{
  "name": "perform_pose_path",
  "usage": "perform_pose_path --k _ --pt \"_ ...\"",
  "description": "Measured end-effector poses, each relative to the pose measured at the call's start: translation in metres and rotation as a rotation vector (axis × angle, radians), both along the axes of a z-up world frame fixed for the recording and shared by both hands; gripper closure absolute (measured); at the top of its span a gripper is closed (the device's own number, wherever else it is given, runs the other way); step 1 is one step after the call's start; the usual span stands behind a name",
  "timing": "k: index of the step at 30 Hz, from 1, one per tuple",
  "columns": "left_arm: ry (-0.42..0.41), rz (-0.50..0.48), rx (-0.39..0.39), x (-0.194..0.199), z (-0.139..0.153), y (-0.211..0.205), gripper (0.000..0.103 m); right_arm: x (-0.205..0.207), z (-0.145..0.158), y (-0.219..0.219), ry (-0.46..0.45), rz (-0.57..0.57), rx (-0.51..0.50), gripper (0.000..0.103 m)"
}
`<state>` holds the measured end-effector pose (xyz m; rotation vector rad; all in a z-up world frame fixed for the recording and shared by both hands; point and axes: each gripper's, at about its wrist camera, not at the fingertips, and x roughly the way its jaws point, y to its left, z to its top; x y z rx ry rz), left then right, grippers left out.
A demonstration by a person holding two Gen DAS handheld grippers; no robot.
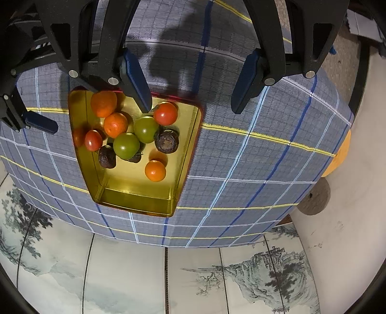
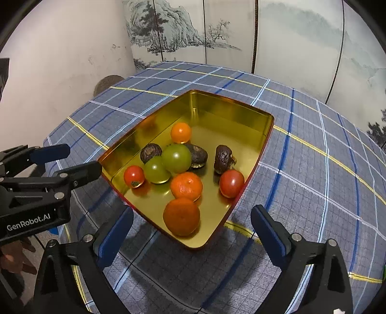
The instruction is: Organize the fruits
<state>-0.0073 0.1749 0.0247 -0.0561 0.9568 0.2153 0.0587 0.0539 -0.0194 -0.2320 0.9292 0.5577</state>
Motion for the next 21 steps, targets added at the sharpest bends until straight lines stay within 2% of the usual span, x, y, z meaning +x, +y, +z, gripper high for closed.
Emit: perform_pose_path --k 21 --pt "-0.002 -0.008 -0.002 0.0003 0.0002 -0.0042 0.034 -0.0041 -0.0049 0.0018 0.008 0.006 -0.016 0.003"
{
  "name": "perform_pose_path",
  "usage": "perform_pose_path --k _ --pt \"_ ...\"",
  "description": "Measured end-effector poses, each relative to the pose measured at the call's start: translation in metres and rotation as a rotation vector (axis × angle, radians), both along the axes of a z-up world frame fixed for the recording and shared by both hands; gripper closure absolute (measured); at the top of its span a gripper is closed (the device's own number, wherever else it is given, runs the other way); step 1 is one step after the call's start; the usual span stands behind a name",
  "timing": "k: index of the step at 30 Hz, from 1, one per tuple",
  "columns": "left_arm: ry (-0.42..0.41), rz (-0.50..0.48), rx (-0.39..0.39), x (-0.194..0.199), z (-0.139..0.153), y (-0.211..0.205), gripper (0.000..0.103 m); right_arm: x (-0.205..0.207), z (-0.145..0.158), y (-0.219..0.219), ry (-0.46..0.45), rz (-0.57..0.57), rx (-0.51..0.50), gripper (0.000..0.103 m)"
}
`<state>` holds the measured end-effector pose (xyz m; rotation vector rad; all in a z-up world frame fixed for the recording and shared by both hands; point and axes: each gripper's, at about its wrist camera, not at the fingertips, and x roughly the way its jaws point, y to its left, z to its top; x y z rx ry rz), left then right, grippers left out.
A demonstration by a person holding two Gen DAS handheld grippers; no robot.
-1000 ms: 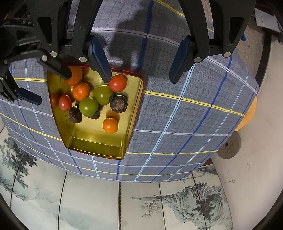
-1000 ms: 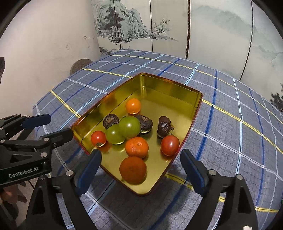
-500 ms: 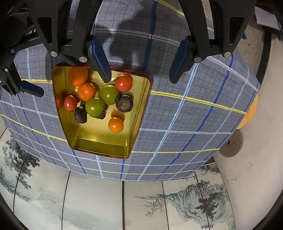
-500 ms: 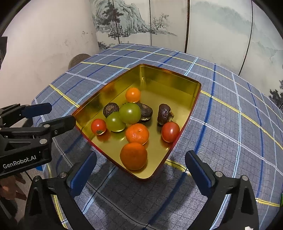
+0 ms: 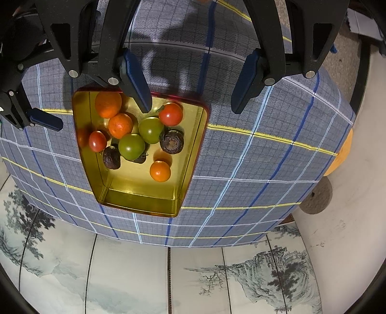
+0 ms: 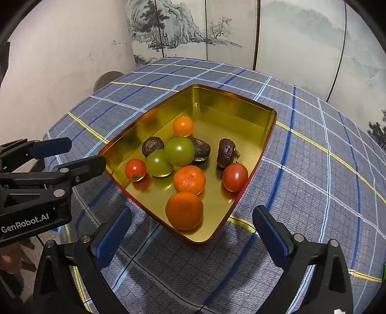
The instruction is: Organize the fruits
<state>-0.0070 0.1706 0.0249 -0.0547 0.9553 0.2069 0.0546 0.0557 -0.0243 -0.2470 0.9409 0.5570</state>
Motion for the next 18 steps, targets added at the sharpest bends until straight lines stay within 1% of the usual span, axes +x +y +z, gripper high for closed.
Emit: perform_pose_path --k 18 --pt "-0.001 -0.001 -0.002 -0.0002 -0.0003 -0.0001 0.034 -0.0030 -0.0038 0.0017 0.008 0.002 -0.003 0.003"
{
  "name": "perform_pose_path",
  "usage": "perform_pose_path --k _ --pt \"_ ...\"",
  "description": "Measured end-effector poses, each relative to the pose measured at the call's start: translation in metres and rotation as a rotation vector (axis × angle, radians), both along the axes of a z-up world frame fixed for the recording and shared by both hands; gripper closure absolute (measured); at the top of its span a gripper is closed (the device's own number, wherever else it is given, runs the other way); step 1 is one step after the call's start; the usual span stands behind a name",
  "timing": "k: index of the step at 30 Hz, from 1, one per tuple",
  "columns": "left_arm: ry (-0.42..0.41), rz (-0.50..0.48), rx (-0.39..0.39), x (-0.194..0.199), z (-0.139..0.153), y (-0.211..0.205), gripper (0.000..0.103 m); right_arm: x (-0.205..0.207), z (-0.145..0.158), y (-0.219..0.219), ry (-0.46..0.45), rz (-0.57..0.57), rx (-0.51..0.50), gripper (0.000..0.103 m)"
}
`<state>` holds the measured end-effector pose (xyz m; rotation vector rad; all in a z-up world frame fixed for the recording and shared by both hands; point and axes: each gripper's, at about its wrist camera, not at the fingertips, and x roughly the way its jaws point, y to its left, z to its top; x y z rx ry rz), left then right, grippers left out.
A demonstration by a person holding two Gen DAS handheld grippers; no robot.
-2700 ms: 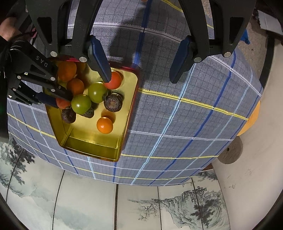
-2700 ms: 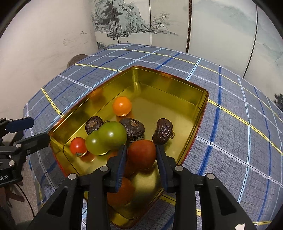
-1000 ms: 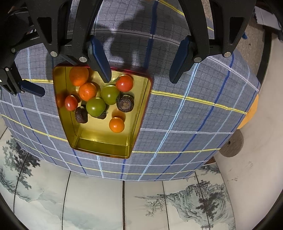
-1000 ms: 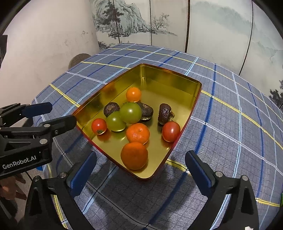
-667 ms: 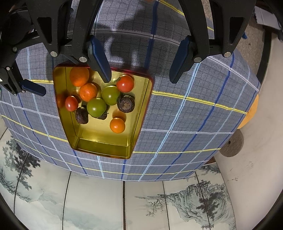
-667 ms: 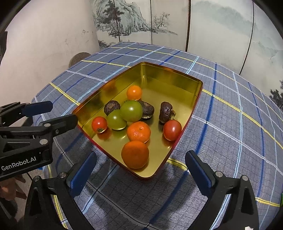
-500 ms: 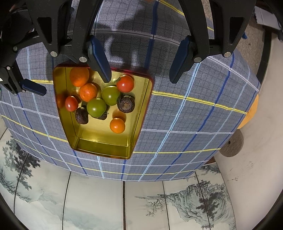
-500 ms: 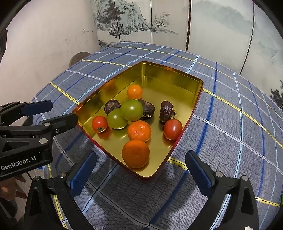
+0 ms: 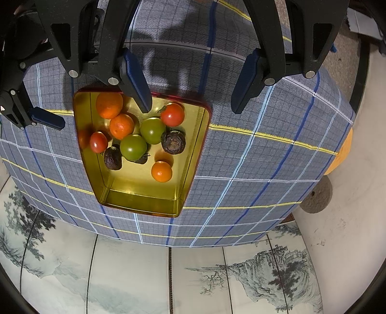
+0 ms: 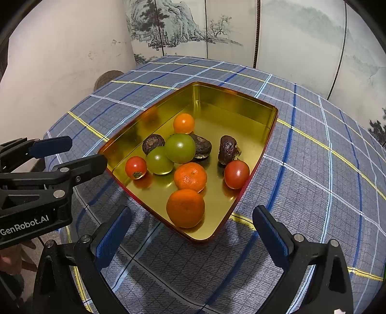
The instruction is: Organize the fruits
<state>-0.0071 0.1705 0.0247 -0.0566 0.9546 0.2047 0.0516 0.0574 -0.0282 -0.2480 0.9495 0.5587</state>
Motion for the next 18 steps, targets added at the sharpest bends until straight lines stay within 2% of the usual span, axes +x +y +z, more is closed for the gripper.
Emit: perform_pose_path --k 18 --pt "0.004 -0.005 -0.015 0.0013 -0.0021 -0.0025 0.034 -0.0003 0.0006 0.0002 0.002 0.002 0.000 0.003"
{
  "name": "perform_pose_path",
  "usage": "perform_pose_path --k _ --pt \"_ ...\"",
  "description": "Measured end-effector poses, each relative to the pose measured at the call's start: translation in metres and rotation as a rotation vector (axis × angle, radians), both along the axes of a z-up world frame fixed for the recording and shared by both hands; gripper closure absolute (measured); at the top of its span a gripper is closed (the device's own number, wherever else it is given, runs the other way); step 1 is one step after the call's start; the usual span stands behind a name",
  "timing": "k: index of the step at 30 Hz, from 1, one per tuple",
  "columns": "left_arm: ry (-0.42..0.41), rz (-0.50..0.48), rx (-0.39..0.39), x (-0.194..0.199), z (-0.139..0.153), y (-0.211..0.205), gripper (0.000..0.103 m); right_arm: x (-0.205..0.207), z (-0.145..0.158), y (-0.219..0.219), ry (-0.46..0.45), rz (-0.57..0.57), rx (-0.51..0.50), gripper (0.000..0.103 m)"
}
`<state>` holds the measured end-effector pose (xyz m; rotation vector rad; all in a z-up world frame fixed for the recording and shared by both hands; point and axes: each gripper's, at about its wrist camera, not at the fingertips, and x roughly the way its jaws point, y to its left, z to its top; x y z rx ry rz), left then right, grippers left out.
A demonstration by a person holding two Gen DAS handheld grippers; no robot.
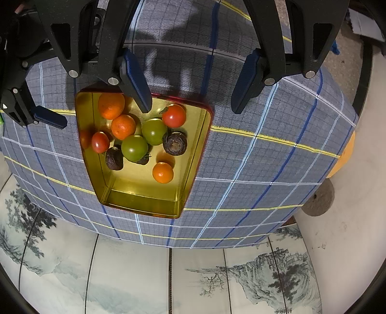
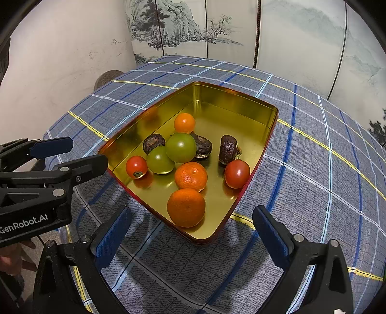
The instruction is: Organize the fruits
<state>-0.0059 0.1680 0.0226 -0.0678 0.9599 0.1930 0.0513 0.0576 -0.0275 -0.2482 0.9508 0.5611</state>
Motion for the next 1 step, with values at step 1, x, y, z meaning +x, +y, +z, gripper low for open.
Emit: perform_pose_path --k 1 --pt "0.000 -0.003 0.000 -0.0001 0.0001 0.0005 0.034 -0.0001 0.0000 0.0002 -0.001 0.000 0.000 0.003"
